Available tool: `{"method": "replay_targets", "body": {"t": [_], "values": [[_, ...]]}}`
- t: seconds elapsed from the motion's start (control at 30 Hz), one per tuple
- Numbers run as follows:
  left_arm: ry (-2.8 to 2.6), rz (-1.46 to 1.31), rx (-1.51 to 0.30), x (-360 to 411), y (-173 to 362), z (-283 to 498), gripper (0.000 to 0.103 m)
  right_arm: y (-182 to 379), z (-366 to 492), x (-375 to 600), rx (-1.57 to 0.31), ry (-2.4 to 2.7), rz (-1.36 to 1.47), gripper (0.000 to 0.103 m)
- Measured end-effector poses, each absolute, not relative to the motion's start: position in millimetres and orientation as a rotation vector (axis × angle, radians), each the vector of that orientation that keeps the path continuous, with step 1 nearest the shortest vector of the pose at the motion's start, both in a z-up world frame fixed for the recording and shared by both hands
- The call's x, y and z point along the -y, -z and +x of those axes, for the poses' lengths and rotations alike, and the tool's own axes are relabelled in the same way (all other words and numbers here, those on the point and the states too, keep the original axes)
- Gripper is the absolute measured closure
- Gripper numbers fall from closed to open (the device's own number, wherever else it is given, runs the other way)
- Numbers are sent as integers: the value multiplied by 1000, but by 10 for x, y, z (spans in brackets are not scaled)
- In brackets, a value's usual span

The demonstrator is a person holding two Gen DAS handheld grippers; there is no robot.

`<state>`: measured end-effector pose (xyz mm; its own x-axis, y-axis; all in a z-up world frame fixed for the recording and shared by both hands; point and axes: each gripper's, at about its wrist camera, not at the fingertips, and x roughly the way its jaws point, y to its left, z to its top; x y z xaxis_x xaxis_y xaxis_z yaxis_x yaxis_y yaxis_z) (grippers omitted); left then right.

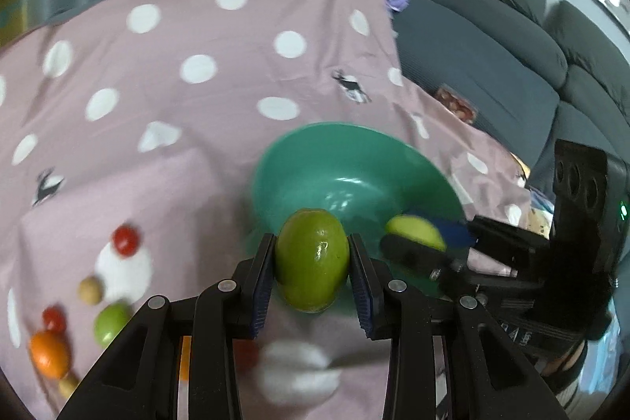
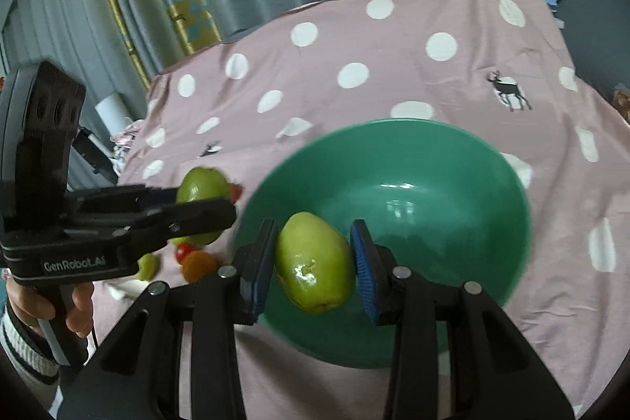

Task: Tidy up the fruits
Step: 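Carry both green mangoes over the teal bowl and open both grippers, then withdraw both open grippers from the bowl back toward the fruit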

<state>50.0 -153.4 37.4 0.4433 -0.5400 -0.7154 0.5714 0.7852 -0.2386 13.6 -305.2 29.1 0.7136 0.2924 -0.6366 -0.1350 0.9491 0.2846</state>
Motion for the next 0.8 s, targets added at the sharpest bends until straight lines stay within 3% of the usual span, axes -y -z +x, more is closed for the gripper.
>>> {"method": "replay_targets", "body": {"t": [0.27,0.63,0.7,0.77,0.8], "values": [[678,96,-949,1879,-154,623,67,-204,125,3206,-759,-197,214,64],[641,97,-922,1756,-222,569,67,-204,64,3332,-736,-180,262,63],[628,84,-911,1673,-255,536,58,-224,36,3367,-721,-165,272,63],[605,65,-900,1548,-280,484,37,-250,9,3383,-707,-163,280,61],[594,58,-894,1499,-292,465,35,-269,-4,3388,-698,-160,285,59]]}}
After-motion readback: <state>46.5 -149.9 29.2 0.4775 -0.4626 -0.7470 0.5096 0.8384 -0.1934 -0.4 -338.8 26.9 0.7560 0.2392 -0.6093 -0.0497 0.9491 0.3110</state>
